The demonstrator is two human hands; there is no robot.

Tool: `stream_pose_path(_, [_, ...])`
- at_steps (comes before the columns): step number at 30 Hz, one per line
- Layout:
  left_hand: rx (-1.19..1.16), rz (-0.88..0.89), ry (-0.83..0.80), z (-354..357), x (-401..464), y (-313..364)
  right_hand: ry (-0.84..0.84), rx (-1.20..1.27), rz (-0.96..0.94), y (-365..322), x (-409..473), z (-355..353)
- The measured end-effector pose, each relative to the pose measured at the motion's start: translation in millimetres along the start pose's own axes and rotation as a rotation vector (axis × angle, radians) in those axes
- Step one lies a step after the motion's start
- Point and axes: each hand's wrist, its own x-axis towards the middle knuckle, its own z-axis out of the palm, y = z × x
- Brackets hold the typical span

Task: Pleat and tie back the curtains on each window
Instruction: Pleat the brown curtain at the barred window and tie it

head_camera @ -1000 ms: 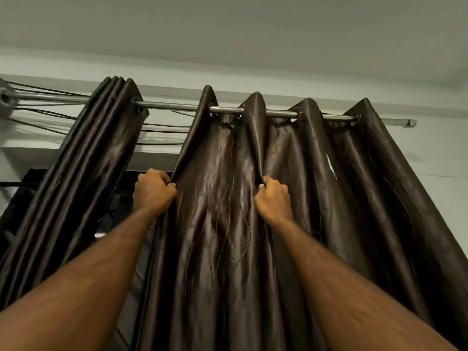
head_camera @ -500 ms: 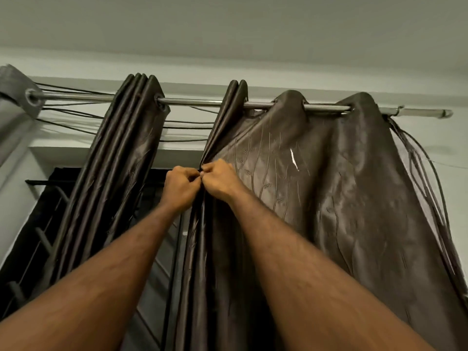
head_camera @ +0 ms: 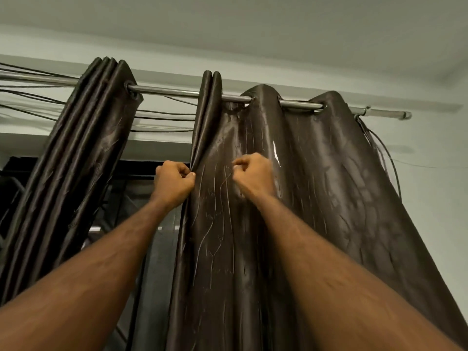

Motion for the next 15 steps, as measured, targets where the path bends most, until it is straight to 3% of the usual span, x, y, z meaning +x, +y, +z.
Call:
stream_pose_path(2, [0.083, 0.002, -0.004, 2.2, -0.2, 0.1, 0.340, -0.252, 0.025, 18.9, 1.6, -18.2])
stream_pose_path(3, [0.108, 0.006, -0.015, 2.7, -1.0, 1.5, 0.382, -0.315, 0.082, 25.2, 1.5, -28.2])
stream_pose_path(7, [0.137, 0.048, -0.027, 2.4, -5.3, 10.3, 0.173, -0.305, 0.291, 46.0, 10.6, -41.3])
stream_pose_path(12, [0.151, 0.069, -0.058, -3.9, -5.2, 11.6, 0.144, -0.173, 0.265, 44.3, 11.5, -35.5])
stream_pose_path(15, [0.115, 0.078, -0.073, -9.5, -5.0, 9.3, 0.047, 0.026, 0.233, 21.4, 13.4, -6.2])
